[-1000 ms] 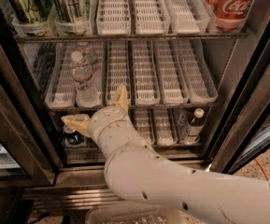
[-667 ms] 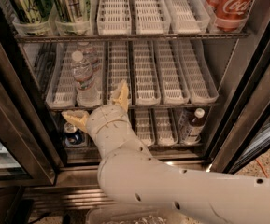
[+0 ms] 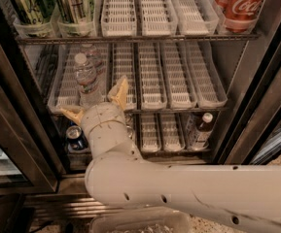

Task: Pick water bottle from middle shelf of fridge

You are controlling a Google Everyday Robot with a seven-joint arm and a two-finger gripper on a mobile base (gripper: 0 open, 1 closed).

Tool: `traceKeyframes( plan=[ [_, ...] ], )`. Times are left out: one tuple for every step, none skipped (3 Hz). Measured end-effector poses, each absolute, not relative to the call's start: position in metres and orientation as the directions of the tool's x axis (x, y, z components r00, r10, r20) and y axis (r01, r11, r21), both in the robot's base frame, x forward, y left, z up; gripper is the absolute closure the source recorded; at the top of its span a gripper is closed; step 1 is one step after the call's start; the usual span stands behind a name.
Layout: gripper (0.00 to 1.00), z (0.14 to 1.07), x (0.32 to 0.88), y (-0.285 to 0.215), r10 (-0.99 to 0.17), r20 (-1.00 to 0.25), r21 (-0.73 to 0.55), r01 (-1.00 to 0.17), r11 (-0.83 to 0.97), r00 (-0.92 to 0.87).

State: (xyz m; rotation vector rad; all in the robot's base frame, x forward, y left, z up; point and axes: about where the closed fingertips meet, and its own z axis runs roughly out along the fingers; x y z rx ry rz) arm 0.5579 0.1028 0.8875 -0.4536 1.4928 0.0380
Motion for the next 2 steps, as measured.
traceKeyframes(
  plan=[
    [0.00, 0.884, 0.560, 0.112, -0.242, -0.965, -0.260, -0.312, 0.914, 0.096],
    [0.13, 0.871, 0.567, 0.118, -0.225, -0.971, -0.238, -0.308, 0.921, 0.077]
  ],
)
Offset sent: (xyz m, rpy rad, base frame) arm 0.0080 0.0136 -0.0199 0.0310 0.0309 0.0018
